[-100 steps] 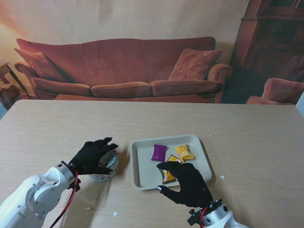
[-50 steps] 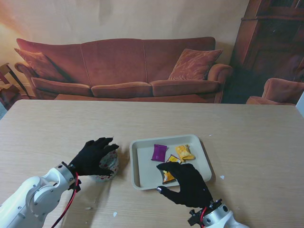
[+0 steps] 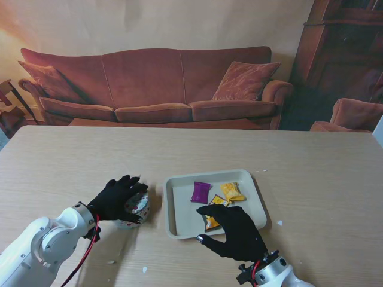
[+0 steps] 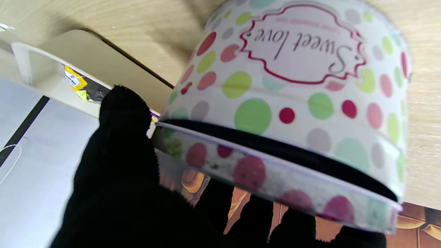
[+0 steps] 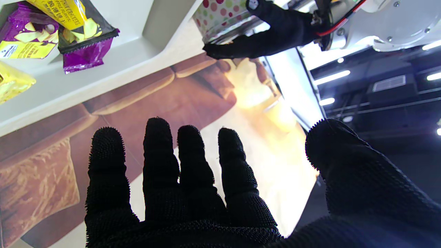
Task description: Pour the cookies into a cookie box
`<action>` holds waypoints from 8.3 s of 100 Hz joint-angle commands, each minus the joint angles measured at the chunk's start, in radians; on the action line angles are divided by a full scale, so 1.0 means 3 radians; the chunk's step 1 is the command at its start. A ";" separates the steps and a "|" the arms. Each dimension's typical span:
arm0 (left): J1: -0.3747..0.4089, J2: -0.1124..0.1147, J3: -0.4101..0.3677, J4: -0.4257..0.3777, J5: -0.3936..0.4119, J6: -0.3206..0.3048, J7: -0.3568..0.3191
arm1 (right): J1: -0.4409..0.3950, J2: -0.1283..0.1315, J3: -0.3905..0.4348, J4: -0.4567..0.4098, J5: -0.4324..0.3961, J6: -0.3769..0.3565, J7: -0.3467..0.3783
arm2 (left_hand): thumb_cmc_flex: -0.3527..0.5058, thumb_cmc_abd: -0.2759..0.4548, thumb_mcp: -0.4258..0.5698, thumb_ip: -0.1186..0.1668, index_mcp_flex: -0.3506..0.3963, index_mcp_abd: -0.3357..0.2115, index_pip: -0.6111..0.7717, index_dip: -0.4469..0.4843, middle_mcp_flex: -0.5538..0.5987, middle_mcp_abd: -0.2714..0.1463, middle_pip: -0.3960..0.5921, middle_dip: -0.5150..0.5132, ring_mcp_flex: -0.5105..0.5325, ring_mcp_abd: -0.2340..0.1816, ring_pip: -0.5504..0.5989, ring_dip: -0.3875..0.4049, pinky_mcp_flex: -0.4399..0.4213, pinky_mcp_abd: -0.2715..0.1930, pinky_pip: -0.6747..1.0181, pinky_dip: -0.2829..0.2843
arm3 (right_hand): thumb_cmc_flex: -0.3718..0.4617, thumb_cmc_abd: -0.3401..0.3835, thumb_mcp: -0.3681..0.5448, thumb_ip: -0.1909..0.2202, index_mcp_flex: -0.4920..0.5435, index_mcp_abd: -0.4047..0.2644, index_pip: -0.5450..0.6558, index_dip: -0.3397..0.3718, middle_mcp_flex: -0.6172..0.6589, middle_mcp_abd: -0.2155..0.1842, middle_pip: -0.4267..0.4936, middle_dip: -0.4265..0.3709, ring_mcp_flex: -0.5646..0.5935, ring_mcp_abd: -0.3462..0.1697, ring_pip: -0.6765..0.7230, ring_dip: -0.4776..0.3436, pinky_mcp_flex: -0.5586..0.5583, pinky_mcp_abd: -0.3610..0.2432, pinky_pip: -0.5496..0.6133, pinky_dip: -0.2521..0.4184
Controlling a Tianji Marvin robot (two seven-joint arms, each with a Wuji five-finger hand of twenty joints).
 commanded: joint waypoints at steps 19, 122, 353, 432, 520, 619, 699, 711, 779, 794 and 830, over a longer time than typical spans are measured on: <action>-0.0002 0.0006 0.0008 0.0062 -0.0077 0.0053 -0.0079 | -0.0008 -0.0015 -0.0019 -0.0005 -0.0007 0.0016 0.0038 | 0.0140 0.0028 -0.0073 0.0016 -0.0061 0.0050 0.0071 0.0061 -0.0097 0.0030 -0.0010 -0.0002 0.0084 0.0081 0.0253 0.0343 0.0258 0.0154 0.0674 0.0377 | 0.0039 0.0069 0.0011 -0.0042 0.0057 -0.0032 0.0090 0.0031 0.0073 -0.0032 -0.0036 -0.0004 0.0031 -0.0029 0.0047 0.0029 -0.0027 0.0003 0.0059 -0.0036; 0.0086 -0.0039 -0.0078 -0.0016 0.0011 -0.0151 0.0269 | -0.0013 -0.0014 -0.0017 -0.0016 -0.0009 0.0040 0.0050 | 0.0043 -0.0295 0.1084 -0.0018 0.0124 0.0263 0.0137 0.0065 0.0217 0.0039 0.0520 0.0598 0.0694 0.0122 0.1029 0.1450 0.0262 -0.0184 0.2261 0.1044 | 0.0044 0.0080 0.0017 -0.0040 0.0074 -0.0033 0.0095 0.0032 0.0078 -0.0028 -0.0035 -0.0003 0.0039 -0.0025 0.0052 0.0028 -0.0026 -0.0002 0.0063 -0.0041; -0.0158 -0.0045 -0.0713 0.1239 0.0454 -0.0104 0.1293 | 0.0007 0.0017 -0.0010 -0.0005 -0.0026 0.0117 0.0239 | 0.0010 -0.0205 0.0815 -0.0076 0.0065 0.0348 0.2442 0.2108 0.0261 0.0062 0.0828 0.0607 0.0820 0.0138 0.1297 0.1573 0.0355 -0.0189 0.2486 0.0997 | 0.0062 0.0145 -0.0049 -0.0031 0.0078 -0.0033 0.0105 0.0038 0.0135 -0.0036 -0.0034 -0.0003 0.0047 -0.0036 0.0063 0.0033 -0.0027 -0.0017 0.0071 -0.0047; -0.0215 -0.0065 -0.0480 0.1409 0.0351 0.0114 0.1350 | -0.0014 0.0022 -0.0002 -0.0040 -0.0004 0.0170 0.0310 | 0.0271 0.0098 0.0372 -0.0035 0.1137 0.0058 0.2084 0.1047 0.1576 -0.0080 0.1090 0.0484 0.1467 0.0227 0.0906 0.0894 -0.0051 -0.0021 0.0919 -0.0026 | 0.0083 0.0158 -0.0049 -0.0024 0.0099 -0.0029 0.0107 0.0041 0.0137 -0.0041 -0.0031 -0.0001 0.0046 -0.0038 0.0067 0.0033 -0.0029 -0.0027 0.0072 -0.0048; 0.0283 -0.0201 -0.1068 0.0307 0.0079 -0.0533 0.1360 | -0.0161 0.0024 0.0151 -0.0211 -0.0182 0.0323 0.0255 | 0.0296 0.0154 0.0162 -0.0040 0.1062 0.0171 0.1327 0.0540 0.1364 0.0016 0.0850 0.0324 0.1345 0.0229 0.0816 0.0871 0.0159 0.0057 0.1022 0.0205 | 0.0072 0.0204 -0.0100 -0.0023 0.0133 -0.0036 0.0110 0.0041 0.0159 -0.0046 -0.0029 -0.0001 0.0042 -0.0039 0.0071 0.0030 -0.0071 -0.0044 0.0039 -0.0068; 0.1089 -0.0302 -0.0880 -0.0998 -0.0192 -0.0963 0.1327 | 0.0190 0.0006 0.0644 0.0002 -0.0281 0.1582 0.0646 | 0.0303 0.0140 -0.0025 -0.0040 0.1124 0.0175 0.0919 0.0439 0.1581 0.0020 0.0776 0.0313 0.1606 0.0271 0.0931 0.0962 0.0166 0.0201 0.1494 0.0258 | -0.0041 -0.0752 0.0307 -0.0102 -0.0004 -0.0028 0.0249 0.1020 -0.0278 -0.0104 0.0280 0.0129 -0.0251 -0.0124 0.0231 0.0092 -0.0216 -0.0329 0.0091 -0.0003; 0.1112 -0.0265 -0.0871 -0.1028 -0.0088 -0.0958 0.1219 | 0.1139 0.0071 0.0126 0.0842 -0.0093 0.2098 0.1159 | 0.0280 0.0148 0.0002 -0.0050 0.1195 0.0144 0.0969 0.0454 0.1696 -0.0002 0.0803 0.0329 0.1709 0.0279 0.0980 0.0985 0.0252 0.0198 0.1543 0.0222 | 0.0107 -0.1014 0.0683 -0.0127 -0.0196 0.0105 0.0317 0.0707 -0.0466 -0.0090 0.0387 0.0151 -0.0373 -0.0160 0.0297 0.0079 -0.0262 -0.0396 0.0067 0.0040; 0.1101 -0.0262 -0.0876 -0.1020 -0.0071 -0.0972 0.1218 | 0.1252 0.0085 0.0053 0.0942 -0.0134 0.2081 0.1199 | 0.0280 0.0158 0.0002 -0.0051 0.1218 0.0137 0.0992 0.0462 0.1729 -0.0014 0.0814 0.0336 0.1732 0.0281 0.0994 0.0992 0.0259 0.0199 0.1564 0.0223 | 0.0144 -0.1010 0.0729 -0.0118 -0.0191 0.0138 0.0333 0.0697 -0.0441 -0.0086 0.0408 0.0158 -0.0335 -0.0168 0.0319 0.0084 -0.0214 -0.0390 0.0088 0.0046; 0.1056 -0.0252 -0.0859 -0.0973 -0.0096 -0.0990 0.1161 | 0.1635 0.0188 -0.0181 0.1123 -0.0349 0.2109 0.1762 | 0.0314 0.0179 0.0008 -0.0051 0.1253 0.0128 0.1039 0.0471 0.1780 0.0003 0.0811 0.0341 0.1759 0.0281 0.1007 0.0999 0.0287 0.0205 0.1636 0.0211 | 0.0083 -0.1025 0.0784 -0.0138 -0.0026 0.0034 0.0657 0.0891 -0.0307 -0.0096 0.0435 0.0167 -0.0313 -0.0184 0.0343 0.0078 -0.0215 -0.0417 0.0110 0.0030; 0.1057 -0.0245 -0.0869 -0.0974 -0.0107 -0.0995 0.1118 | 0.1704 0.0198 -0.0251 0.1203 -0.0351 0.2087 0.1803 | 0.0302 0.0188 -0.0001 -0.0056 0.1254 0.0121 0.1036 0.0468 0.1778 0.0006 0.0805 0.0341 0.1760 0.0285 0.1008 0.1000 0.0302 0.0203 0.1656 0.0213 | 0.0033 -0.0987 0.0744 -0.0142 0.0010 -0.0017 0.0762 0.1020 -0.0294 -0.0098 0.0430 0.0167 -0.0320 -0.0189 0.0336 0.0071 -0.0222 -0.0426 0.0120 0.0016; 0.1063 -0.0245 -0.0877 -0.0976 -0.0185 -0.0964 0.1068 | 0.1807 0.0201 -0.0468 0.1366 -0.0288 0.2120 0.1784 | 0.0316 0.0219 -0.0022 -0.0058 0.1307 0.0118 0.1041 0.0465 0.1819 0.0006 0.0801 0.0341 0.1783 0.0304 0.1016 0.1005 0.0324 0.0213 0.1710 0.0226 | -0.0008 -0.1148 0.0823 -0.0164 0.0127 -0.0152 0.1102 0.1405 -0.0226 -0.0096 0.0490 0.0193 -0.0256 -0.0184 0.0395 0.0081 -0.0183 -0.0423 0.0184 0.0000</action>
